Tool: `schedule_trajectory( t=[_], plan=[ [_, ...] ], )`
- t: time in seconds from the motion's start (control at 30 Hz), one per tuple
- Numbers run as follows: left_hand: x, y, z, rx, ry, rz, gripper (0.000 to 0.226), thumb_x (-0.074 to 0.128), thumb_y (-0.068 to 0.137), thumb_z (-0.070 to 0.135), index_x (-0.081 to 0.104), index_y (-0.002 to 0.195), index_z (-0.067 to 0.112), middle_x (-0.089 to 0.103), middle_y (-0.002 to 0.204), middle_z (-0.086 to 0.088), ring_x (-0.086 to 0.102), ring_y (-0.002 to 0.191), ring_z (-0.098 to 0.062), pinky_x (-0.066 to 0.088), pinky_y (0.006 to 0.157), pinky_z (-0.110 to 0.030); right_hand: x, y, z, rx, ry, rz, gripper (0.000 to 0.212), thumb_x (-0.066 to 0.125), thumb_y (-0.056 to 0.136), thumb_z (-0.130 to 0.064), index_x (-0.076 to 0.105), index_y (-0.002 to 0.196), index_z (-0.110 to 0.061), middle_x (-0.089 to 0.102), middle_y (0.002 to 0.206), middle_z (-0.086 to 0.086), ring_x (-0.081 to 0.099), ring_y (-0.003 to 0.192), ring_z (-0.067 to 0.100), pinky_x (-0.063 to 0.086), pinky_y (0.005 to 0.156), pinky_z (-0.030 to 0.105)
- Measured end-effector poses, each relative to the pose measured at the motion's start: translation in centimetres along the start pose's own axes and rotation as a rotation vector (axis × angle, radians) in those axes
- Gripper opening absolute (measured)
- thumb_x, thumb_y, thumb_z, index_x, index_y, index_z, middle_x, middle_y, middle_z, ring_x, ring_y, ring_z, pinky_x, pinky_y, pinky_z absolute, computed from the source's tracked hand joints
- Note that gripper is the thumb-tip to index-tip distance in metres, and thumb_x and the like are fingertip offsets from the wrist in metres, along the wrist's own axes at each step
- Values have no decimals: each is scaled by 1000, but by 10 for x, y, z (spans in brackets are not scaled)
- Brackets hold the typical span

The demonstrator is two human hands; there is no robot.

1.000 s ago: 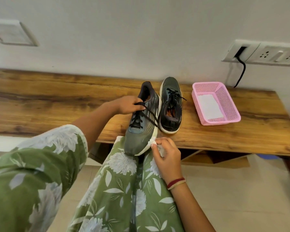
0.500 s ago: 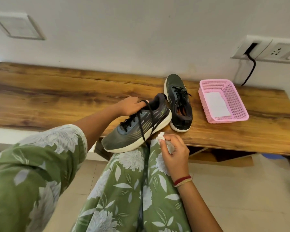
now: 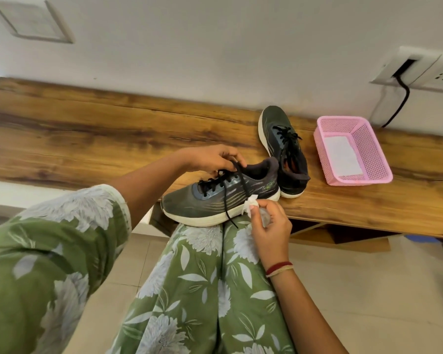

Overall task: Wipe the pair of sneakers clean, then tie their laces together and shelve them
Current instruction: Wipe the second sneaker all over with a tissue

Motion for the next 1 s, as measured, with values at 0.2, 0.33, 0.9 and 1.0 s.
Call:
schedule_trajectory(
  t=[0.2, 0.33, 0.9, 1.0],
  plan=[
    [-4, -15, 5, 27, 351, 93, 28, 50, 94, 8, 71, 87, 26, 66, 101, -4, 62, 82, -20, 54, 75, -39, -1, 0, 4, 43, -1, 26, 18, 47, 86, -5, 61, 96, -7, 60, 91, 4, 55, 84, 11, 41, 76, 11],
    [12, -30, -1, -7, 477, 291, 31, 50, 89, 43, 70, 79, 20, 66, 95, -10, 61, 89, -27, 50, 76, -40, -1, 0, 2, 33, -21, 12, 19, 45, 83, -2, 63, 91, -4, 59, 88, 5, 53, 81, 7, 38, 73, 6],
    [12, -36, -35, -11, 333, 333, 33, 53, 85, -8, 58, 89, 25, 55, 98, 7, 54, 93, -14, 37, 61, -15, -5, 7, -2, 266, 159, 78, 26, 56, 81, 0, 67, 89, -22, 64, 95, 0, 60, 91, 4, 46, 85, 21],
    [-1, -38, -38, -27, 297, 456, 35, 48, 83, -11, 63, 93, 18, 61, 100, 5, 55, 91, -9, 38, 60, -9, 5, 16, -12, 337, 241, 51, 16, 60, 82, -17, 71, 94, -15, 67, 98, 4, 62, 95, 15, 50, 86, 30]
  ],
)
Point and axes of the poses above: each hand's wrist, its own y-axis towards the middle knuckle, its own x-axis out of the palm, z = x × y, the point moved 2 cm from there along y, towards the middle knuckle
